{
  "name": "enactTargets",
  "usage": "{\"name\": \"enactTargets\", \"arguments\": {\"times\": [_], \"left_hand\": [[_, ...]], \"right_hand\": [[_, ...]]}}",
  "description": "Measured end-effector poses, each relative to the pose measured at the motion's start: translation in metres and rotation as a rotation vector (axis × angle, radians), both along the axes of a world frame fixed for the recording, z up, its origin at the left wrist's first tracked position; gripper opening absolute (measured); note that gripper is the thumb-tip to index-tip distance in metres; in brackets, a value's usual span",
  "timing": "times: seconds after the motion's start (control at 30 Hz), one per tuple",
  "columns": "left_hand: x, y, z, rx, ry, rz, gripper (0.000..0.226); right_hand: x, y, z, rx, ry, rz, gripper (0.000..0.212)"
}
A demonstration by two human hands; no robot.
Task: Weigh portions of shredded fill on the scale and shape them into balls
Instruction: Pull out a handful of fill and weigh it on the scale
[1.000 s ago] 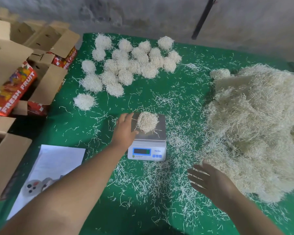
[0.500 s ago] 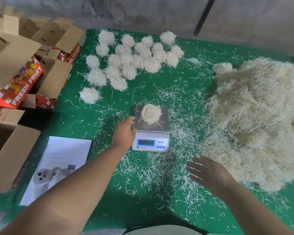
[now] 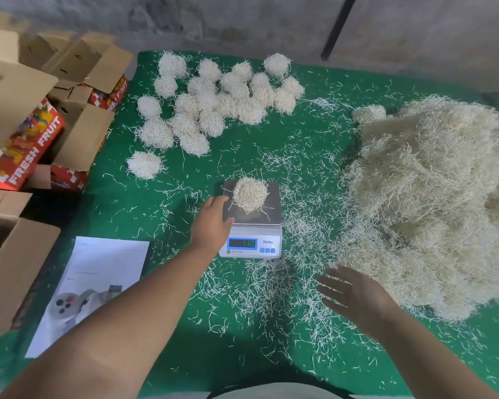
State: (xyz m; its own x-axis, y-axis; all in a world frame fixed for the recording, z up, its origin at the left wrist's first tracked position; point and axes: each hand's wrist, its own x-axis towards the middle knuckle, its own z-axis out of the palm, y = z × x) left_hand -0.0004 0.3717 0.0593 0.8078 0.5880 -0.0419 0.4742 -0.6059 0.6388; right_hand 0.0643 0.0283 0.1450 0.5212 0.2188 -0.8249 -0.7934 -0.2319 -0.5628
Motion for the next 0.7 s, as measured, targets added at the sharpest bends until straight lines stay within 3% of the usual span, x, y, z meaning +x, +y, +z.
{"name": "enactTargets", "arguments": {"times": [0.2, 0.43, 0.7], "left_hand": [[0.021, 0.002, -0.002, 0.015, -0.021, 0.009, 0.070], [0.058, 0.005, -0.007, 0.024, 0.120, -0.045, 0.118], [0.109, -0.005, -0.013, -0.003, 0.223, -0.133, 0.122]], "right_hand": [[0.006, -0.003, -0.003, -0.007, 0.001, 0.002, 0.037], [0.017, -0.009, -0.014, -0.034, 0.042, -0.020, 0.037], [0.035, -0.007, -0.021, -0.059, 0.045, -0.018, 0.037]]}}
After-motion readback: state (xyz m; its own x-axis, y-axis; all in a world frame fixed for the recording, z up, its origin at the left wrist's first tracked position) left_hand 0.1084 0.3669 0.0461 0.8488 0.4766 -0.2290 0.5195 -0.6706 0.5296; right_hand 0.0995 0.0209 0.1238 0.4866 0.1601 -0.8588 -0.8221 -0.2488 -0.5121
